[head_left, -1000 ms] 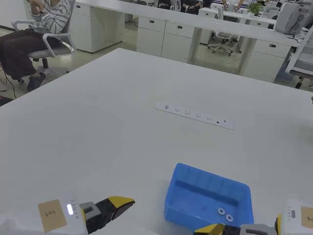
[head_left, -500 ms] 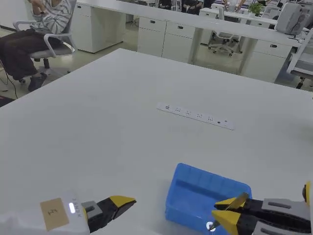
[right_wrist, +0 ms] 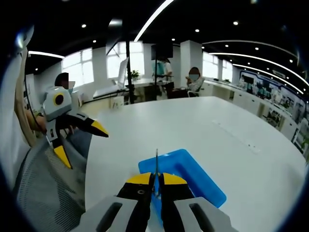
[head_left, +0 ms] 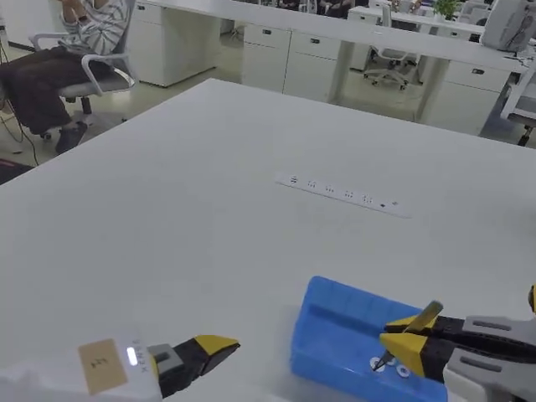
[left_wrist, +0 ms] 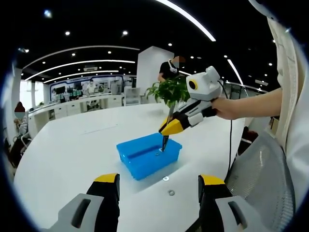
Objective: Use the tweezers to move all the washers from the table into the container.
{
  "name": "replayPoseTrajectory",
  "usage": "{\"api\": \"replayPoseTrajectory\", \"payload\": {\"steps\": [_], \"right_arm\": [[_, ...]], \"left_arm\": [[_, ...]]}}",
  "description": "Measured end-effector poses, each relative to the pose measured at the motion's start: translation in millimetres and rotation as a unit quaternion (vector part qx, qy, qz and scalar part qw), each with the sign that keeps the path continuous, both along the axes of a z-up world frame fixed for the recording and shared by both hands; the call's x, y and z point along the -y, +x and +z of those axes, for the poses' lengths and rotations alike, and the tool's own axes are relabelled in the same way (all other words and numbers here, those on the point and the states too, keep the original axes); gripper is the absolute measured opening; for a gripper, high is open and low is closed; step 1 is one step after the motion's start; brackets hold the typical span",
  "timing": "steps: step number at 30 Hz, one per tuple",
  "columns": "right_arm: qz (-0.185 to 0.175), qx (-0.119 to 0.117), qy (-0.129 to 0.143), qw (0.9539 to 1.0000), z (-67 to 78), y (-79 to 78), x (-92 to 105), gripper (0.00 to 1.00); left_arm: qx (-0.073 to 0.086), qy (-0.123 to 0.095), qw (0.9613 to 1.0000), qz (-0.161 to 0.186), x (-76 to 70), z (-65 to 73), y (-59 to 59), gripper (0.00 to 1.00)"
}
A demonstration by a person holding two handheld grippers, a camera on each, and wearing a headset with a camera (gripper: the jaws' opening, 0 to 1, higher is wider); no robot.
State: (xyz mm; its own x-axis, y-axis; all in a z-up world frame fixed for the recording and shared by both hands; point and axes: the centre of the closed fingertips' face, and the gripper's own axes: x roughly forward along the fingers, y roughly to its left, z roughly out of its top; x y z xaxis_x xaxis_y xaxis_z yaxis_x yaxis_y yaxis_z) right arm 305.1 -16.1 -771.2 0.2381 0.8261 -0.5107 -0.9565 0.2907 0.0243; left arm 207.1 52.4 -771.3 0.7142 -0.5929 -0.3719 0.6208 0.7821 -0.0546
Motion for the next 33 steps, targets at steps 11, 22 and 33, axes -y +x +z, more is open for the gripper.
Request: {"api": "replayPoseTrajectory", "payload": {"steps": [11,22,33], "right_arm": [[-0.03,-0.019,-0.018,0.9992,-23.1,19.3,3.0,0.02],[-0.075,-0.049,-0.012,0.9959,-45.1,37.1,6.0,0.03],[-0.107,-0.066,0.0,0.9921,-51.0,50.6,8.1,0.03]], "left_arm": [[-0.007,0.003,1.0,0.006,-2.1,-2.9,1.2,0.66],[-0.009,0.005,0.9999,0.009,-2.9,-4.5,2.9,0.65],[-0.004,0.002,0.9999,0.016,-4.4,-2.8,4.8,0.65]]}}
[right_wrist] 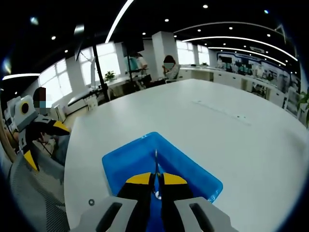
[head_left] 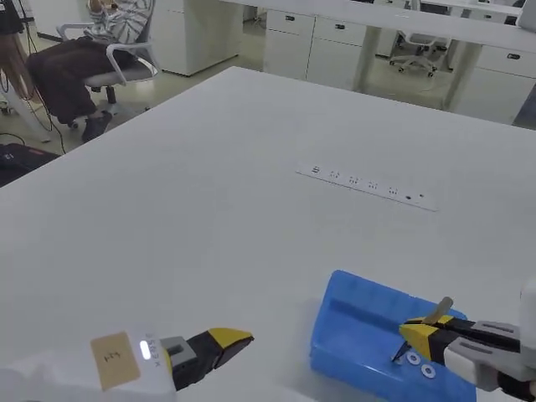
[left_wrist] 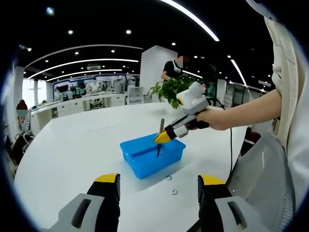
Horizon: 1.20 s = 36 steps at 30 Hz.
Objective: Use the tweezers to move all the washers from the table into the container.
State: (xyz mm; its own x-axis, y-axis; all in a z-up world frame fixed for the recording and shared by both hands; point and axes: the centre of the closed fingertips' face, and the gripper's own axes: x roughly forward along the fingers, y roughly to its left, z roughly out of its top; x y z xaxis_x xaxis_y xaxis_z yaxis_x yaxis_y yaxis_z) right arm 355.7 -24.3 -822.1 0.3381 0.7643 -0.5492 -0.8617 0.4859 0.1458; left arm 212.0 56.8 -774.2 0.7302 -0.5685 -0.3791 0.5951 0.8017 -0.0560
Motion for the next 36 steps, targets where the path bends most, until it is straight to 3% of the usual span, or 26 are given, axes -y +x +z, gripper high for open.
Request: {"api": "replayPoseTrajectory", "payload": {"steps": [19,36], "right_arm": [[0.004,0.005,-0.008,0.9999,-0.8,1.8,-3.8,0.03],[-0.002,0.019,0.027,0.9995,31.0,-8.3,-1.3,0.03]], "left_arm": [[0.002,-0.001,1.0,0.001,-1.8,1.4,-1.3,0.65],[0.004,0.0,1.0,-0.002,-0.1,2.1,-2.3,0.65]]}}
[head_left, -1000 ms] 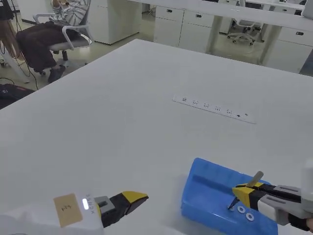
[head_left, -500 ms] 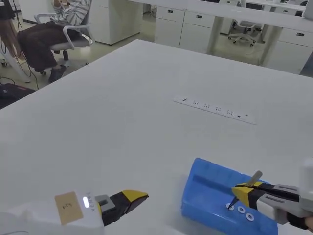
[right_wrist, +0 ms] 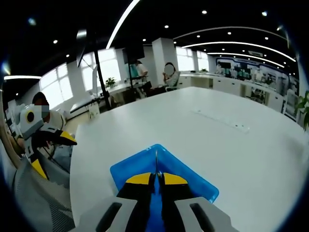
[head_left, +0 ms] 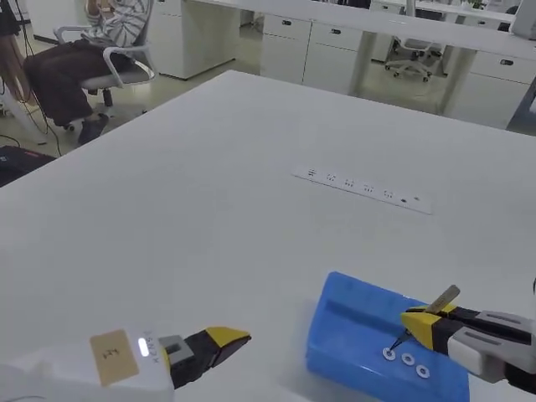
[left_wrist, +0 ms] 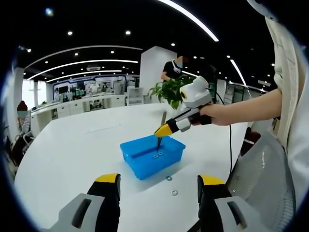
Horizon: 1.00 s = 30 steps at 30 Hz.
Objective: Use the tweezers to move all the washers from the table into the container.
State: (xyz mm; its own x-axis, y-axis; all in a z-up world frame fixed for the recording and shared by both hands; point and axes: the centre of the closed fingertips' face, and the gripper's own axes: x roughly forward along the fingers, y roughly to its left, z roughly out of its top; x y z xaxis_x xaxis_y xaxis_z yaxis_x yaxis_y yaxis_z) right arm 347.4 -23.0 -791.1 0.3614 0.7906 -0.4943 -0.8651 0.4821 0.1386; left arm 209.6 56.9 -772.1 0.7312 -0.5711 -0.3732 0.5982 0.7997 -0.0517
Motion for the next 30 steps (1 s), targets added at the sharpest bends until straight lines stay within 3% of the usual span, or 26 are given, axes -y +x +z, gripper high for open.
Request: {"api": "replayPoseTrajectory", "payload": {"steps": [17,30], "right_arm": [[0.01,0.017,0.025,0.9995,30.4,-24.6,1.8,0.03],[0.031,0.005,0.033,0.999,30.7,-49.3,-9.0,0.03]], "left_arm": [[0.002,0.002,1.0,-0.002,1.8,0.0,-0.8,0.64],[0.003,0.004,1.0,-0.006,2.3,-0.2,-1.3,0.64]]}}
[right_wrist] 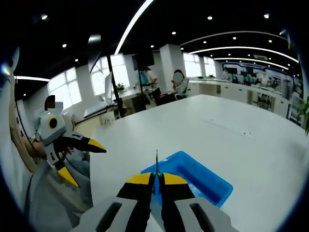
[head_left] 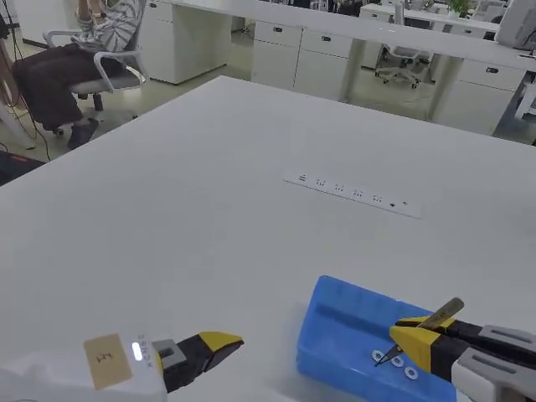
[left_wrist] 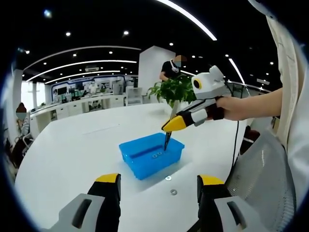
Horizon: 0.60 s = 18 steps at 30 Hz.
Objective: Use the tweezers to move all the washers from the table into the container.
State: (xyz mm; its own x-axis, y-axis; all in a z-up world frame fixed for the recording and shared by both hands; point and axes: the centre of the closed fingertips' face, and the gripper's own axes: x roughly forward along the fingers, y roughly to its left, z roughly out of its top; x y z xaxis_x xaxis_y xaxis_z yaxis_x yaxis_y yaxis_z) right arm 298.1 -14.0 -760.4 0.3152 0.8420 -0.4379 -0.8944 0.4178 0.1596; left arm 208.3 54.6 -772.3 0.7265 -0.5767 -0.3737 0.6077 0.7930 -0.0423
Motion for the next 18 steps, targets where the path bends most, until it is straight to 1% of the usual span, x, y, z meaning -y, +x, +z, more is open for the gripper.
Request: {"api": "replayPoseTrajectory", "payload": {"steps": [8,13,18], "right_arm": [[0.008,-0.016,0.003,0.9998,-9.0,-11.7,-7.6,0.03],[0.019,-0.033,-0.004,0.9993,-21.4,-21.5,-10.7,0.03],[0.022,-0.045,-0.008,0.9987,-30.8,-26.0,-9.4,0.03]], "left_arm": [[-0.001,0.002,1.0,-0.001,-0.4,-0.8,-0.6,0.64],[-0.002,0.001,1.0,-0.003,-0.1,-1.4,-0.8,0.63],[-0.003,0.002,1.0,-0.006,0.7,-2.1,-1.4,0.63]]}}
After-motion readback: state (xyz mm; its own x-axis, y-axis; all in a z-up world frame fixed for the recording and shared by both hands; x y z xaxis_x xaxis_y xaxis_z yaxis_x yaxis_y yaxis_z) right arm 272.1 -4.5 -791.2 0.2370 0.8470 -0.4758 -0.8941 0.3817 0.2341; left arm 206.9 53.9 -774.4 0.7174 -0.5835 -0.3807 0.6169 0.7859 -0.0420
